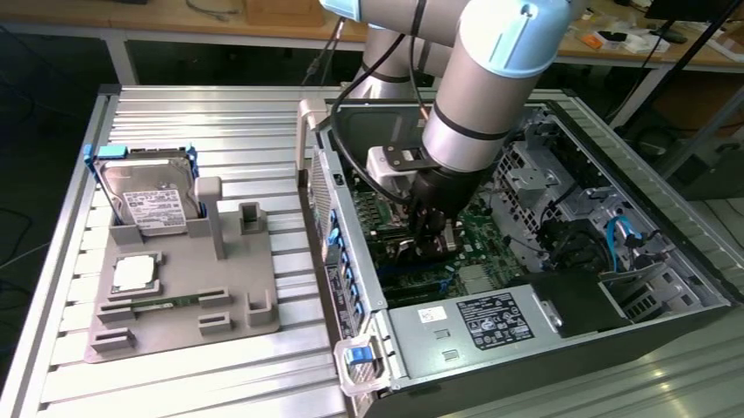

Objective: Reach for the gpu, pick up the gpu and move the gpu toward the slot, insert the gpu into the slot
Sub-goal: 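Insert the gpu into the slot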

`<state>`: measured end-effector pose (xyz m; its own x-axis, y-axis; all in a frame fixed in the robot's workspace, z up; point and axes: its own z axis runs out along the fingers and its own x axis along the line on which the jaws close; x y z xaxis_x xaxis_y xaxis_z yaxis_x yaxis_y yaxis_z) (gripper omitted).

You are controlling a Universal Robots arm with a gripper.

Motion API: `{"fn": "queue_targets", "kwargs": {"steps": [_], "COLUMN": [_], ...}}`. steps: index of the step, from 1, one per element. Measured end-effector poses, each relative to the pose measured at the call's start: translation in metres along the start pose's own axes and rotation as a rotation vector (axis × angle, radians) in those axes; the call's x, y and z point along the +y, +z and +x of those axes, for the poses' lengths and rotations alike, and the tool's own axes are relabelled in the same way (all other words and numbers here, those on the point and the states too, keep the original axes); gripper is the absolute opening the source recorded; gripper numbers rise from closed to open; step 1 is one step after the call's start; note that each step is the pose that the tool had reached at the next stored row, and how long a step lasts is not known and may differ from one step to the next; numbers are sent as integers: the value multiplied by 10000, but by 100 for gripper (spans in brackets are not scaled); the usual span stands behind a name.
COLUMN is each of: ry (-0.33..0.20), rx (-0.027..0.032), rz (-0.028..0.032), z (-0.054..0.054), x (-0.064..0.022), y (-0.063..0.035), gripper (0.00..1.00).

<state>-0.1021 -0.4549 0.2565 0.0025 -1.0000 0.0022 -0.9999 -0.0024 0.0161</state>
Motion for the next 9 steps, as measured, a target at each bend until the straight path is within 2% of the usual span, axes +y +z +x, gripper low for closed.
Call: {"fn": "queue_targets", "kwargs": {"steps": [5,9], "ry": [0,-2], "rx": [5,-29], "rz": [-1,-4], "z": [0,-9], "x": [0,0], "y": [-6,6], "gripper": [27,27]}}
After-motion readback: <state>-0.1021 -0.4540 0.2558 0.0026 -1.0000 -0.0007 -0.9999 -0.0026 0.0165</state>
